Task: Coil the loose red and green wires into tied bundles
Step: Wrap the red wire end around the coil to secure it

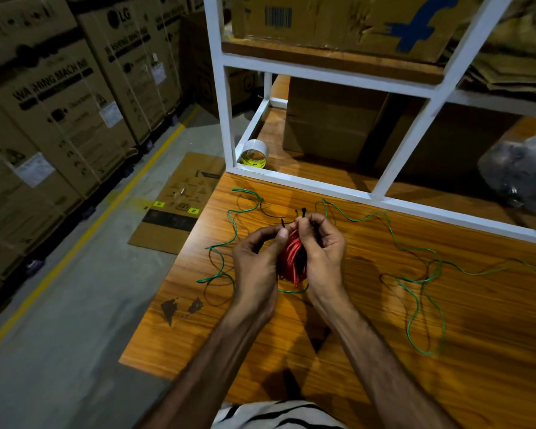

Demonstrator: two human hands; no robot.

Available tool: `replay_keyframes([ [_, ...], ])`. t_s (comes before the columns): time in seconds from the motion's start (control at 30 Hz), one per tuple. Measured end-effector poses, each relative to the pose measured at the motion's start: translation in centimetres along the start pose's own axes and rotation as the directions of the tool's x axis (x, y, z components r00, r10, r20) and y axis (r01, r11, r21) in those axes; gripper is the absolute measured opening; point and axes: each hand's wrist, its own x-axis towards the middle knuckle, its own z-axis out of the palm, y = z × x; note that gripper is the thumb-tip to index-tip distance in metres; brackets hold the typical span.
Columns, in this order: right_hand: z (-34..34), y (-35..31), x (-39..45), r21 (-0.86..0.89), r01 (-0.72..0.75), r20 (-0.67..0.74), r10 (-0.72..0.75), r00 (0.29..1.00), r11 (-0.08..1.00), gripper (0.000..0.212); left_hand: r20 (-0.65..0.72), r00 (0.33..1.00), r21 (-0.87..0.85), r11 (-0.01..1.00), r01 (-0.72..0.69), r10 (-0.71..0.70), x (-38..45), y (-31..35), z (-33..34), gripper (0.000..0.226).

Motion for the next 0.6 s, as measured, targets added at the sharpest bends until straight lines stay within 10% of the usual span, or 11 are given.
replay_keyframes([
  [0.6,0.3,-1.3,-0.3,0.042,0.000,-0.024,0.001,1.000,0.999,0.014,0.022,0.999,-0.005,1.000,0.031,-0.031,-1.0,0.8,0.9,0.013],
])
